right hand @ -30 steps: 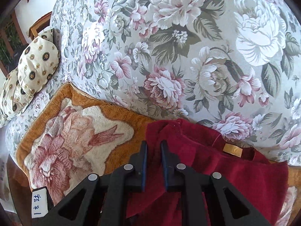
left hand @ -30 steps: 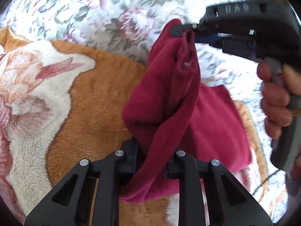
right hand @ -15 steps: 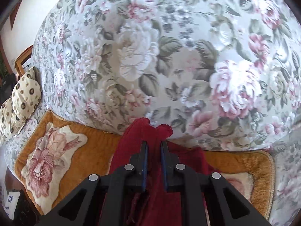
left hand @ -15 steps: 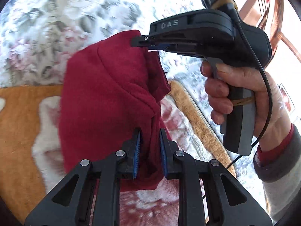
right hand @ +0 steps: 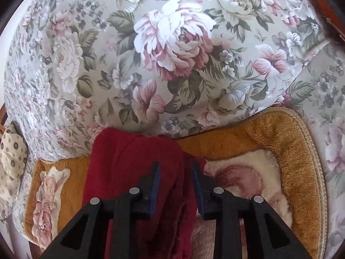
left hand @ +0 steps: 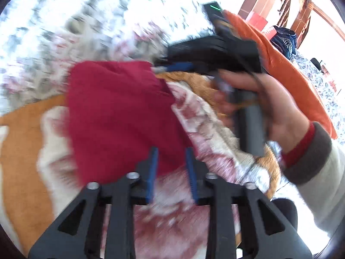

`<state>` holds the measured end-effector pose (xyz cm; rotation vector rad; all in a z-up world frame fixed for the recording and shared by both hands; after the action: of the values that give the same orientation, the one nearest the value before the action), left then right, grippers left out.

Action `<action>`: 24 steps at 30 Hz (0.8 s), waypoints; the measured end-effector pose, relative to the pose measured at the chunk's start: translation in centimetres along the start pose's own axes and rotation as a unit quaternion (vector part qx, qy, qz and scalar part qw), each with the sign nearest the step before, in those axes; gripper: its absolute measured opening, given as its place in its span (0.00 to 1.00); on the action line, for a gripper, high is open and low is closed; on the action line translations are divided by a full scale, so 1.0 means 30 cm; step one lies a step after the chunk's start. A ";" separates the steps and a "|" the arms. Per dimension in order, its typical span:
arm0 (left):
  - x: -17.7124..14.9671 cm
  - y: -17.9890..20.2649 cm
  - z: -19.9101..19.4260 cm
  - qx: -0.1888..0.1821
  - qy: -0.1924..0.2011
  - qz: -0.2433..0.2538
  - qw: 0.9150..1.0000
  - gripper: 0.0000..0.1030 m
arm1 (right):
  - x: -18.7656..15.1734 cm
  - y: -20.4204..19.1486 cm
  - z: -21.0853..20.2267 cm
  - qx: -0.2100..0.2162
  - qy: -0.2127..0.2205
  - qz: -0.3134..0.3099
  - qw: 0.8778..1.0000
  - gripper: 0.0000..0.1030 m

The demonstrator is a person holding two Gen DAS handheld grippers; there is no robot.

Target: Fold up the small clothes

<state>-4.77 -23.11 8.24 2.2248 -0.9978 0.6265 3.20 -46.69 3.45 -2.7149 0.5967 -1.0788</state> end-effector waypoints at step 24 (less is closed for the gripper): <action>-0.187 -0.175 0.000 0.070 0.008 -0.032 0.997 0.56 | -0.425 -0.087 -0.093 0.000 -0.032 -0.083 0.996 0.05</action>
<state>-4.06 -17.61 2.95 2.3596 -0.8945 0.7025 -6.33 -38.97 -1.70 -2.8284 0.3684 -1.0229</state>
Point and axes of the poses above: each gripper's, at about its wrist camera, not at the fingertips, and z roughly the way its jaws point, y to its right, x to its top, the point moved 1 cm from there along z, roughly the way its jaws point, and after that the axes turned 4 degrees about -x, right-handed, at the moved point
